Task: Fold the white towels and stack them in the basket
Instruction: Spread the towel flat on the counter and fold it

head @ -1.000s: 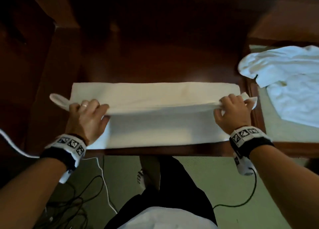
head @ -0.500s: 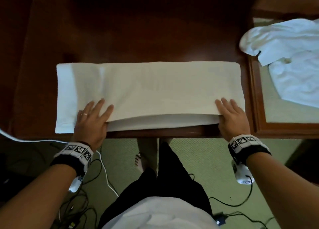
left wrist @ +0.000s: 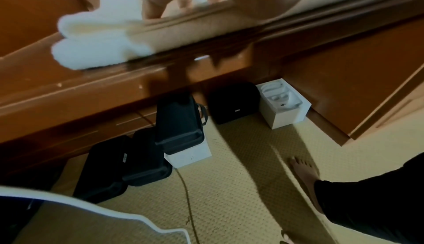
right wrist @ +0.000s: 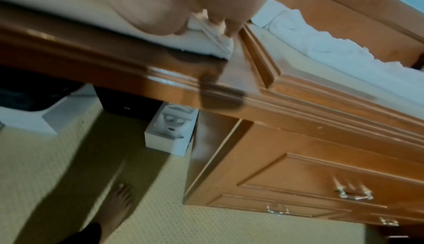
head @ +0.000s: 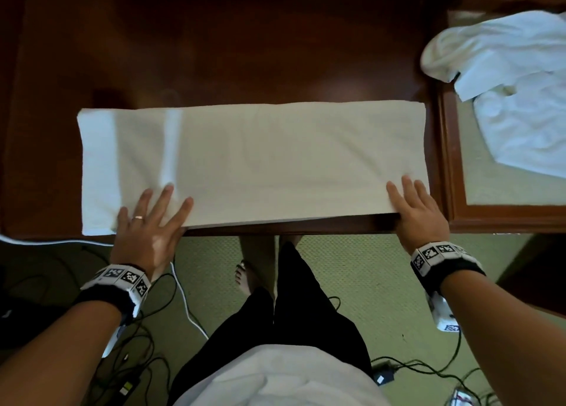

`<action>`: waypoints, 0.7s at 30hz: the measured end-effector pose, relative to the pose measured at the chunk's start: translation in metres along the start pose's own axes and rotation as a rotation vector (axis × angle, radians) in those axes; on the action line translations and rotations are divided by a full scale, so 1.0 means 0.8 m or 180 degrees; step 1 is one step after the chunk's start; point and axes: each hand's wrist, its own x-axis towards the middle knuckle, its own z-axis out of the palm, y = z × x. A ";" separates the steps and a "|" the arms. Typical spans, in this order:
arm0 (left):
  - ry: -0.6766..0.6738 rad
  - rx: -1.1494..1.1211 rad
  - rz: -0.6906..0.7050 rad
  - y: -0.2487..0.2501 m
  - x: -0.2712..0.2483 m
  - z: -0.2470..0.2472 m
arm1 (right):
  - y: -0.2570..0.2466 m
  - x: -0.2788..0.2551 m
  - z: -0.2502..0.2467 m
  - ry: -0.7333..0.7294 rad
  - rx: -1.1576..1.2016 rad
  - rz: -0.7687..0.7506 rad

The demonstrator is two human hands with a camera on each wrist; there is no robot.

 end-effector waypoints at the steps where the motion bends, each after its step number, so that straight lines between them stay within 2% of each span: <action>1: -0.0050 0.0014 0.0006 0.000 0.001 -0.003 | -0.003 0.002 -0.001 -0.0049 -0.0063 0.0014; 3: -0.0031 -0.0012 0.0029 -0.004 0.003 -0.006 | -0.022 0.009 -0.008 0.0053 -0.0167 -0.0105; 4: 0.0009 -0.0028 0.0030 -0.009 0.003 -0.007 | -0.036 0.013 -0.011 0.0145 -0.0196 -0.0317; 7: 0.0123 0.0097 -0.0086 -0.031 -0.001 -0.017 | -0.079 0.021 -0.010 0.0254 -0.0322 -0.1385; 9: 0.0120 0.0178 -0.0188 -0.049 -0.010 -0.024 | -0.088 0.027 -0.007 0.0256 -0.0201 -0.1778; 12: -0.0245 0.0193 -0.0214 -0.067 -0.030 -0.020 | -0.078 0.022 -0.002 0.0165 -0.0082 -0.1905; 15: -0.0508 0.0140 -0.0344 -0.058 -0.033 -0.023 | -0.082 0.014 -0.008 0.0039 -0.0090 -0.1856; 16: -0.0516 0.0090 -0.0382 -0.051 -0.027 -0.027 | -0.091 0.015 -0.010 0.0113 -0.0011 -0.1797; 19: -0.0190 -0.0048 -0.0337 -0.018 0.007 -0.044 | -0.139 0.027 -0.016 0.0327 0.0250 -0.1492; 21: -0.0155 -0.0078 -0.0232 0.006 0.038 -0.043 | -0.177 0.035 -0.017 0.0021 0.0158 -0.1226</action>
